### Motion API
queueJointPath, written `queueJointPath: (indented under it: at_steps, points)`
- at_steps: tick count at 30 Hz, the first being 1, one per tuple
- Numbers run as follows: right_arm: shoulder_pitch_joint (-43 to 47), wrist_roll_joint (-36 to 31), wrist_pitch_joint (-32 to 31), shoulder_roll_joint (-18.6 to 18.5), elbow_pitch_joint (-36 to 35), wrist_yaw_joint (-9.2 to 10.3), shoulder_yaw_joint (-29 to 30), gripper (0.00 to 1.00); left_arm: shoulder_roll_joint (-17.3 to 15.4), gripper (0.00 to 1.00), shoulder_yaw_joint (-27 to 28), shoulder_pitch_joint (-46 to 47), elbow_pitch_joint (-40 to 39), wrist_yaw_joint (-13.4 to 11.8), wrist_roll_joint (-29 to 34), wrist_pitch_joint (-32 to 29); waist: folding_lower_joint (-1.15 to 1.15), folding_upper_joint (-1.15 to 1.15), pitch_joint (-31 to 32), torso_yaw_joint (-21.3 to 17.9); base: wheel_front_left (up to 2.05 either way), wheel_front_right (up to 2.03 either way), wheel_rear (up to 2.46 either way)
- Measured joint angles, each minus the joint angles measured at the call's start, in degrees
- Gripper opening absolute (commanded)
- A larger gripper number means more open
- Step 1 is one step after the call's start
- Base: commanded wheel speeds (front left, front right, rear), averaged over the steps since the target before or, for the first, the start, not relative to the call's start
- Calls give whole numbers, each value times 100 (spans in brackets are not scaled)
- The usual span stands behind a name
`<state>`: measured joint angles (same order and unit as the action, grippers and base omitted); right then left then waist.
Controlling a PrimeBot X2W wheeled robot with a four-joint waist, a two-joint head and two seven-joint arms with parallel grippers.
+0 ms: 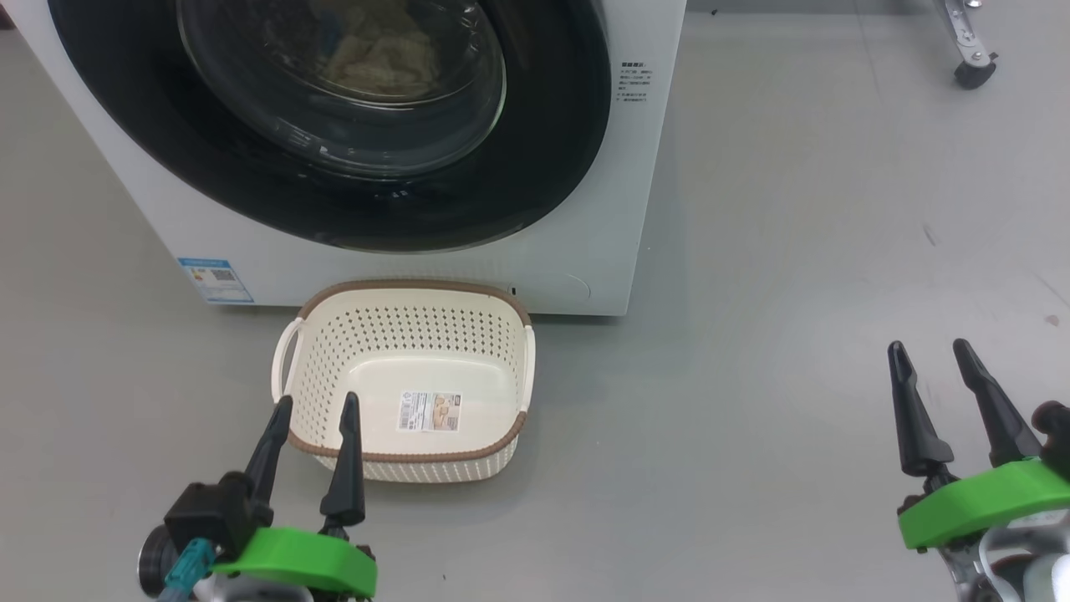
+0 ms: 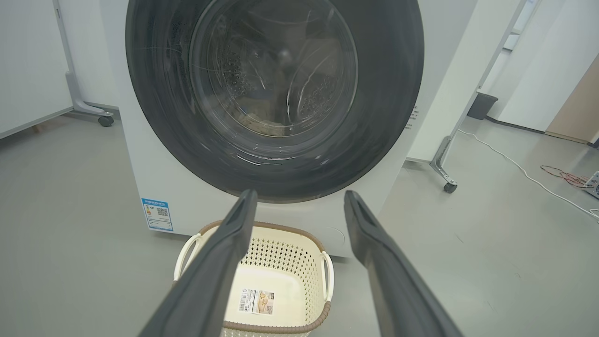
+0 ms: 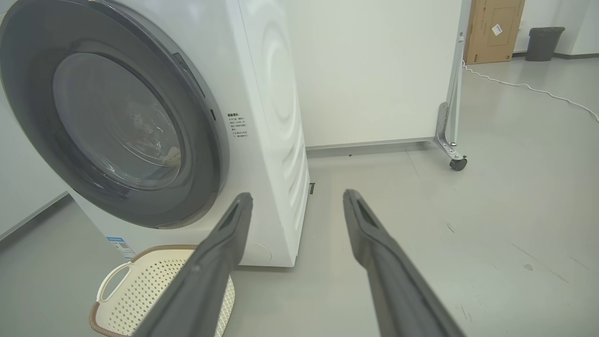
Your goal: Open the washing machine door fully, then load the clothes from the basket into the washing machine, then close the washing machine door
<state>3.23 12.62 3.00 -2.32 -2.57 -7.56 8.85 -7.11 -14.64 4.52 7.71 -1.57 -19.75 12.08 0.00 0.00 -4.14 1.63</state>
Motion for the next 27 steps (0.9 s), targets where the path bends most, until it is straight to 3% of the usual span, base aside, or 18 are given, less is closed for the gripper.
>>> queueJointPath:
  at_steps: [6,7,12,27]
  points:
    - [0,1,0,1,1,0,-1,100,-8,100,-10,0,-9,-2,-40,1,0,0,2,15,0,0,0]
    - [1,8,0,3,27,0,-2,0,0,0,-15,-2,11,1,-48,7,0,0,0,19,0,0,0]
    - [125,32,-9,91,483,0,-58,0,81,0,-76,-221,413,2,-71,-10,0,0,5,18,0,0,0]
    - [126,981,-103,93,644,0,-63,0,93,0,101,-263,463,84,-971,-209,0,0,54,-5,0,0,0]
